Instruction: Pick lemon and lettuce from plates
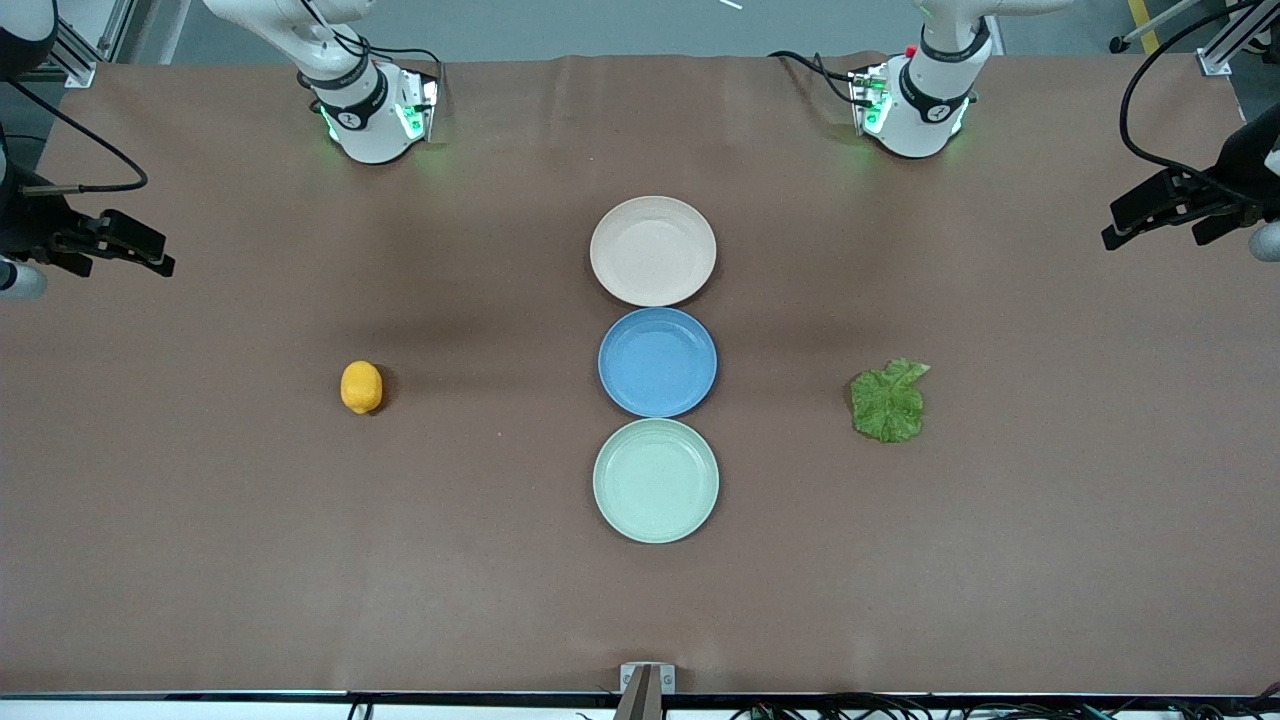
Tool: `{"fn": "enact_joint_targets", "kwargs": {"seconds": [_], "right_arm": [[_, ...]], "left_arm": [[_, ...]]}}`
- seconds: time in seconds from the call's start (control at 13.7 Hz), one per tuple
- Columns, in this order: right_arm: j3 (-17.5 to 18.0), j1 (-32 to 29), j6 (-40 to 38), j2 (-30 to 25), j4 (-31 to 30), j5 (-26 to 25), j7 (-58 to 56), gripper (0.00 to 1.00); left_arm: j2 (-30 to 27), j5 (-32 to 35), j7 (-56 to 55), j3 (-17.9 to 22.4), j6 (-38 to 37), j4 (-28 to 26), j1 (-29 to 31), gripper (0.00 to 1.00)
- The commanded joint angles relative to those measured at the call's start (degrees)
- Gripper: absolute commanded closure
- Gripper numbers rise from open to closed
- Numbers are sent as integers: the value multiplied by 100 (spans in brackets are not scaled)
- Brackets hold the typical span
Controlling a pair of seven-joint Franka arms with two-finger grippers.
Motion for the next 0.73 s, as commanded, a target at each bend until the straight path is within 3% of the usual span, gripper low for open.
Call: {"fn": "enact_joint_targets", "kwargs": {"seconds": [0.0, 0.66], "right_arm": [[10, -4, 59, -272, -257, -9, -38, 0], [10, 13, 85, -342, -327, -9, -38, 0]], "left_arm": [[-40, 96, 254, -13, 28, -9, 7, 0], [-40, 96, 254, -39, 28, -9, -10, 0]]}}
